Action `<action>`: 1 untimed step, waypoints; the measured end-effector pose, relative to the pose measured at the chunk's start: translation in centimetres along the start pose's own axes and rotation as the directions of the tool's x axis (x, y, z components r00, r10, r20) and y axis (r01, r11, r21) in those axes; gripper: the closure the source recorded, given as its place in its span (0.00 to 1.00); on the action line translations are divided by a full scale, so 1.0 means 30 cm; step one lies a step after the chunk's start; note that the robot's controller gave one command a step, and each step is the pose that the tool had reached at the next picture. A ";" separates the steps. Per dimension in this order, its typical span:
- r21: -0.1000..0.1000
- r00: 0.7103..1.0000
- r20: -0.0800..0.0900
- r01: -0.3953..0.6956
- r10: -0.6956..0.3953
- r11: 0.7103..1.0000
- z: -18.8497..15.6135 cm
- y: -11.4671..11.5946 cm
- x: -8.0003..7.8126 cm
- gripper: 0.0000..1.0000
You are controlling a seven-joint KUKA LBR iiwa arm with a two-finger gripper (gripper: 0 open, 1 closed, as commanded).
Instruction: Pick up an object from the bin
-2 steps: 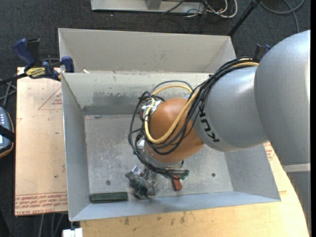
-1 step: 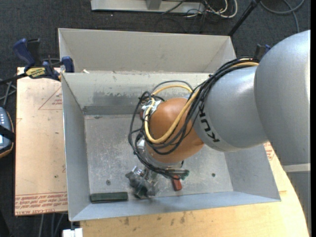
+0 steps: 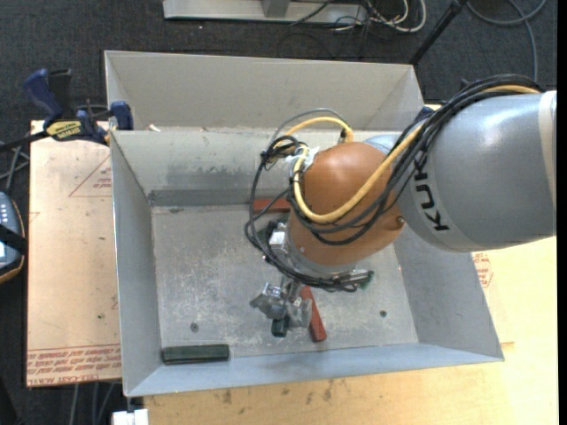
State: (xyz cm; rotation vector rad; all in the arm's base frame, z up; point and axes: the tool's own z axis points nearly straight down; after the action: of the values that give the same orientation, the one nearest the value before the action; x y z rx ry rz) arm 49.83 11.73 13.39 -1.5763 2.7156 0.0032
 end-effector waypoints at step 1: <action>0.000 1.000 0.000 0.000 0.000 1.000 0.000 0.000 0.000 1.00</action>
Offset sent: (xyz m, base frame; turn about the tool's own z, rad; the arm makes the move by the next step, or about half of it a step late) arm -0.0041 -0.0024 0.1020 -0.0098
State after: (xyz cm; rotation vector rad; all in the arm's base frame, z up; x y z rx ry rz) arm 49.83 11.74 13.38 -1.5763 2.7157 0.0037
